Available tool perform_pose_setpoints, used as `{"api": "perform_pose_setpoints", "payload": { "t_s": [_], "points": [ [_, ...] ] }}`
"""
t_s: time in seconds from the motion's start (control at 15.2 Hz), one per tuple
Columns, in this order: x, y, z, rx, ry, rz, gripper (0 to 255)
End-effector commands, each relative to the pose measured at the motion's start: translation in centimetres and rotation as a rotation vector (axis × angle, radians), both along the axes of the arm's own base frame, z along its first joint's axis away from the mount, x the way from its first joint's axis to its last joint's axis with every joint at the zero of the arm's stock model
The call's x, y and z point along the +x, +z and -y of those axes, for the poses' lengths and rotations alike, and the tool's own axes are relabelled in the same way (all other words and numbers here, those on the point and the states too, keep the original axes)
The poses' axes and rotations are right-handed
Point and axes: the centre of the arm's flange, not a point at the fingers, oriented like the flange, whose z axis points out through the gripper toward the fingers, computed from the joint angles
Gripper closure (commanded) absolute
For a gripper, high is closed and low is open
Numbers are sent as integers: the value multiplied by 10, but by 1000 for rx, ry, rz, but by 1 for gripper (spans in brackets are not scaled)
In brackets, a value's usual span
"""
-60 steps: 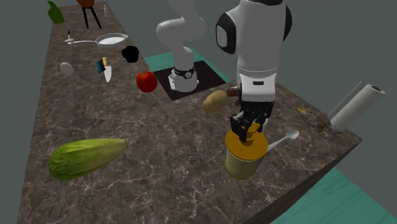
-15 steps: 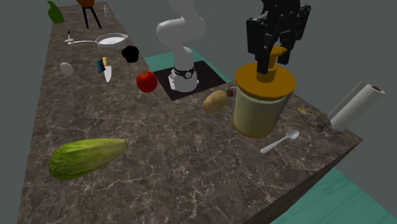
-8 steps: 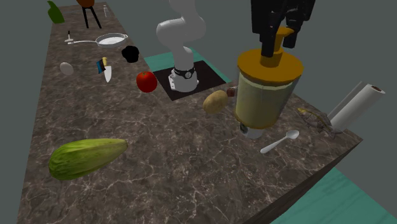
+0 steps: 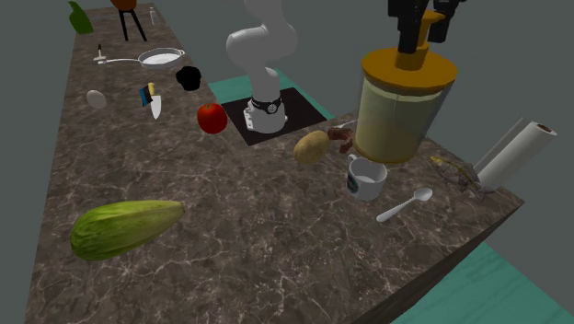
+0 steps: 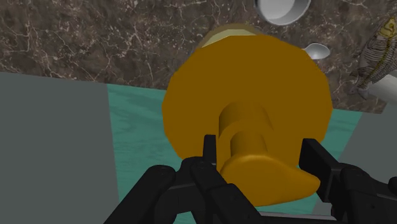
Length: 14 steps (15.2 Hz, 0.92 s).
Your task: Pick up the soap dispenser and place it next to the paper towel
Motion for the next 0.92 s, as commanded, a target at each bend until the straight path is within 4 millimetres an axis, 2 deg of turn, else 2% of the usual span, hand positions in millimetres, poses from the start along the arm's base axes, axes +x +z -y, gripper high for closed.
{"api": "perform_pose_setpoints", "payload": {
  "t_s": [0.0,0.86],
  "points": [
    [-4,-1,-24,0,-1,1,255],
    [-54,0,-188,0,-1,1,255]
  ]
}}
